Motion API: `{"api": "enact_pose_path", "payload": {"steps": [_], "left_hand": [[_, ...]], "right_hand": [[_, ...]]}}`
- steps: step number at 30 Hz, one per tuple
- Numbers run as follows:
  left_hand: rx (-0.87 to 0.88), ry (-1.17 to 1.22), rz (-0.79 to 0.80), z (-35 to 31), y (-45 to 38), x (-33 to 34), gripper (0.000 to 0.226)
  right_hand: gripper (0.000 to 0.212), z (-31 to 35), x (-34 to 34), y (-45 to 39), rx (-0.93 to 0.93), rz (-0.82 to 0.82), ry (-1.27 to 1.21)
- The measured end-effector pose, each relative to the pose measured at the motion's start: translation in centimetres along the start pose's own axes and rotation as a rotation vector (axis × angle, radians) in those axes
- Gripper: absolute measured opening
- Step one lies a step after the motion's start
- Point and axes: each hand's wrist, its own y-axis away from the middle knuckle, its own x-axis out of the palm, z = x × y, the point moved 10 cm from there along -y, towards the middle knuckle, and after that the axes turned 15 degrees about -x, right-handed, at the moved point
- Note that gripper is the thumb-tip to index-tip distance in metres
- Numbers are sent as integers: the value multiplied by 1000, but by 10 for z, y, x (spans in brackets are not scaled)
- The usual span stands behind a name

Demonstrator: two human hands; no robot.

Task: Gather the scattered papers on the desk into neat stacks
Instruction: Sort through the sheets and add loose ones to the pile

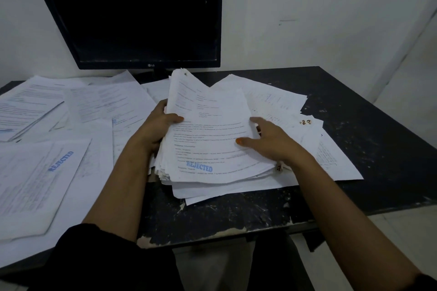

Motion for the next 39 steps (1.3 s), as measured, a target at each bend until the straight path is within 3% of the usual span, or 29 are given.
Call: {"api": "enact_pose_path", "payload": {"steps": [3, 7, 9, 12, 18, 23, 27, 31, 35, 39], "left_hand": [[61, 69, 4, -5, 0, -3, 52], [81, 212, 73, -6, 2, -3, 44], [69, 286, 113, -6, 3, -2, 42], [31, 312, 100, -5, 0, -3, 34], [-122, 243, -17, 8, 1, 2, 10], [-143, 279, -31, 6, -1, 19, 14], [-110, 286, 3, 15, 1, 37, 22], [-118, 364, 90, 12, 12, 39, 25], [-52, 441, -69, 11, 10, 20, 26], [-174, 233, -131, 23, 12, 20, 20]], "right_hand": [[94, -7, -12, -7, 55, -137, -276], [102, -14, -12, -21, 136, -148, -550], [86, -8, -3, -26, 117, -61, -672], [42, 7, 8, -27, 50, 51, -845], [39, 6, 7, -30, 23, 98, -815], [17, -8, -11, -24, 81, -8, -901], [36, -32, -5, -23, 188, -56, -784], [37, -40, 0, -23, 259, -102, -744], [20, -33, 0, -23, 234, -173, -806], [30, -23, 6, -17, 247, -50, -825]]}}
